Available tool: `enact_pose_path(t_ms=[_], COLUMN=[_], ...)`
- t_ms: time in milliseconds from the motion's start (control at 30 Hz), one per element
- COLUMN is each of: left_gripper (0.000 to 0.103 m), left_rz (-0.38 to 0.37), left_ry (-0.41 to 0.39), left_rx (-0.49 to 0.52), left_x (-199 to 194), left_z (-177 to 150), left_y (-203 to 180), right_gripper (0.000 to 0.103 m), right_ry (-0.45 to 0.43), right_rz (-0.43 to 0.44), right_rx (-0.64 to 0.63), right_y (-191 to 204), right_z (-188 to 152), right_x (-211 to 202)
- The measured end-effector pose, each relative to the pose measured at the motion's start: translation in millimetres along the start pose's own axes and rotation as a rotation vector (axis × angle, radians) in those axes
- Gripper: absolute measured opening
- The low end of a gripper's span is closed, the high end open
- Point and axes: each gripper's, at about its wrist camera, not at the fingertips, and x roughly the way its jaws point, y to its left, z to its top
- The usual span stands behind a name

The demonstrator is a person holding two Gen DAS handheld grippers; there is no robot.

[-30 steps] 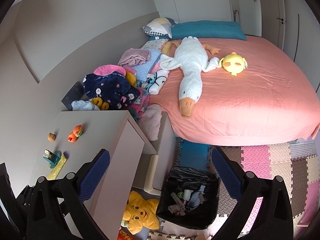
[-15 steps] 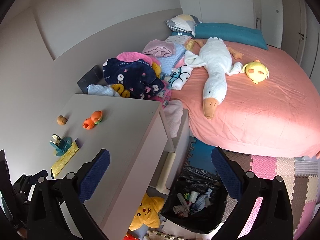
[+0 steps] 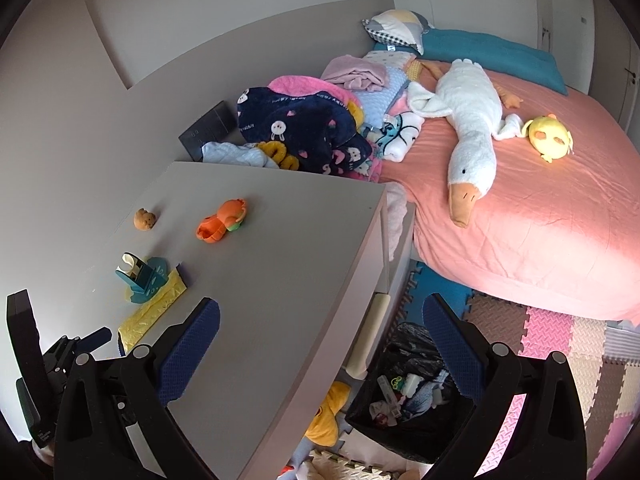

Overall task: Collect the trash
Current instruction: 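Move the left tool to the yellow wrapper while the right tool approaches the orange toy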

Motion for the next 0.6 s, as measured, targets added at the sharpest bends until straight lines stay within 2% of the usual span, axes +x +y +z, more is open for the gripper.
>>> enact_pose_path(t_ms=[333, 467, 600], left_gripper=[0.08, 0.064, 0.051], left_rz=[0.03, 0.037, 0.014], left_ry=[0.03, 0.053, 0.068], left_rx=[0.032, 0.028, 0.002], left_x=[22, 32, 35], left_z=[8, 11, 10], left_y=[19, 28, 35], right_gripper=[0.101, 0.101, 0.101], right_ry=[0.04, 0.057, 0.067], right_rz=[-0.003, 0.002, 0.012], right_rx=[-0.009, -0.017, -0.018], right_y=[11, 14, 17], right_z=[9, 12, 16], right_x=[33, 43, 53])
